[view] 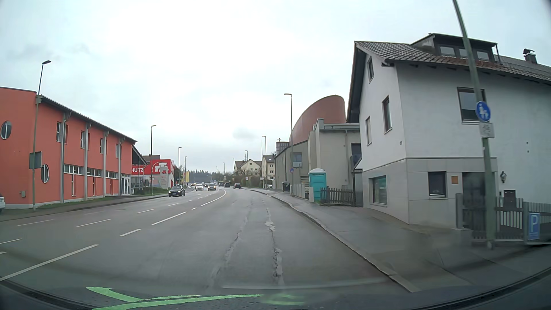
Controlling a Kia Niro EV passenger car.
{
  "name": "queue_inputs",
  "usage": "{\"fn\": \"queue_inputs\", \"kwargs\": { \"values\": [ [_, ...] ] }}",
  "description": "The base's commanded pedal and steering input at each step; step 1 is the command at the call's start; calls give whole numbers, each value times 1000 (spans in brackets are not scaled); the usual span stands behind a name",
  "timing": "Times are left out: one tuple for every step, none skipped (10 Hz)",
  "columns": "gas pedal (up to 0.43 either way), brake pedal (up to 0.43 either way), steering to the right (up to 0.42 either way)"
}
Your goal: Follow the waypoints while adhering to traffic rules and regulations
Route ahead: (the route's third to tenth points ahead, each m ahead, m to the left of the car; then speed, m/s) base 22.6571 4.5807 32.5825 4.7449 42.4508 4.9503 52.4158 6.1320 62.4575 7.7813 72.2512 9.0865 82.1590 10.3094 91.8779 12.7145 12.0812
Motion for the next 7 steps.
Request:
{"fn": "queue_inputs", "kwargs": {
  "values": [
    [177, 0, -13],
    [177, 0, -13],
    [177, 0, -13],
    [177, 0, -13],
    [189, 0, -13],
    [189, 0, -13],
    [189, 0, -13]
  ]
}}
